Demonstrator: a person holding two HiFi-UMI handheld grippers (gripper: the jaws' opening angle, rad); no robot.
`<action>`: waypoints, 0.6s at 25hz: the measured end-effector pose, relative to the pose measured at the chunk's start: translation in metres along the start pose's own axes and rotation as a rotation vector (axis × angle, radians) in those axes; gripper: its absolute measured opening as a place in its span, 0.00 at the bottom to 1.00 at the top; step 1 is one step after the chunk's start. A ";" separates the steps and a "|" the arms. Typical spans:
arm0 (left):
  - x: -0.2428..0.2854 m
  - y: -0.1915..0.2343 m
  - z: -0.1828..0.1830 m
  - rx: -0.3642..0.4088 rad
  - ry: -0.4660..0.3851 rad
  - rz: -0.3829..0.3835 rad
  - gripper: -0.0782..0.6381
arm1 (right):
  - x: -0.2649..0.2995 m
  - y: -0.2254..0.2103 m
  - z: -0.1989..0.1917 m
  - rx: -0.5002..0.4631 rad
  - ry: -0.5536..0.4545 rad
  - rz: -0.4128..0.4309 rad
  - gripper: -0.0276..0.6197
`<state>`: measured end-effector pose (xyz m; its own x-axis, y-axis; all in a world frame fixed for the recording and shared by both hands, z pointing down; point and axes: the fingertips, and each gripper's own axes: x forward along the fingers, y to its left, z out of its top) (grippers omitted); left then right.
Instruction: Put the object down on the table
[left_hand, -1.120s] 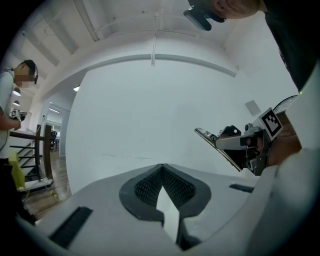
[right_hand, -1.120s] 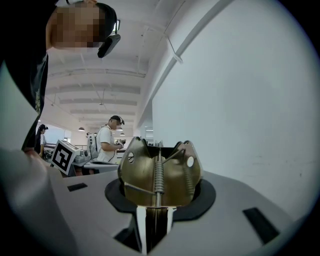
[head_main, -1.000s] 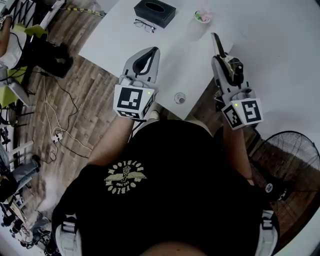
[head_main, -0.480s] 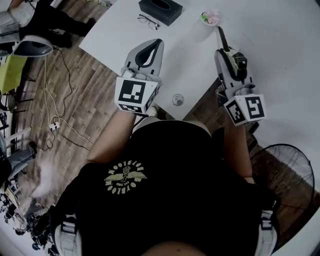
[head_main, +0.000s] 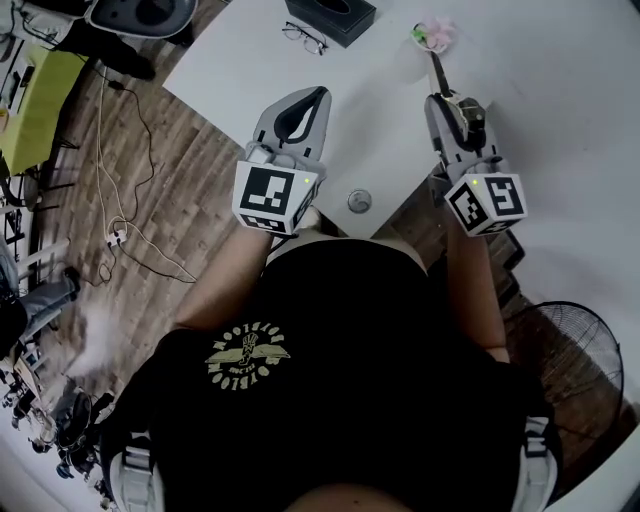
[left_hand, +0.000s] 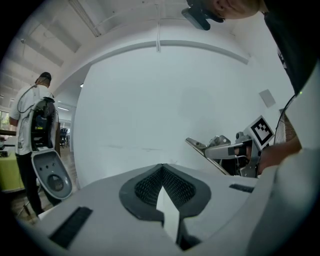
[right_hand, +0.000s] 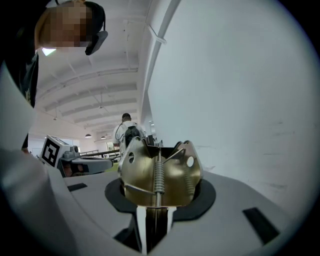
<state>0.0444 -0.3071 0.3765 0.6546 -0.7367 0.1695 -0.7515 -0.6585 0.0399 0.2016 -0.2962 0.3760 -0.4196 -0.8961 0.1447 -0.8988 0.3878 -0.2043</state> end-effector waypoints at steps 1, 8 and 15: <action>0.000 0.000 -0.002 0.001 0.004 0.001 0.12 | 0.002 -0.002 -0.007 0.012 0.013 0.000 0.24; 0.003 0.002 -0.008 -0.003 0.024 0.017 0.12 | 0.018 -0.015 -0.058 0.134 0.103 0.014 0.24; -0.003 0.010 -0.018 -0.011 0.049 0.039 0.12 | 0.032 -0.019 -0.104 0.197 0.191 0.022 0.24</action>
<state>0.0334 -0.3087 0.3941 0.6204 -0.7532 0.2187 -0.7773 -0.6277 0.0432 0.1924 -0.3100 0.4857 -0.4716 -0.8238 0.3146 -0.8552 0.3403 -0.3910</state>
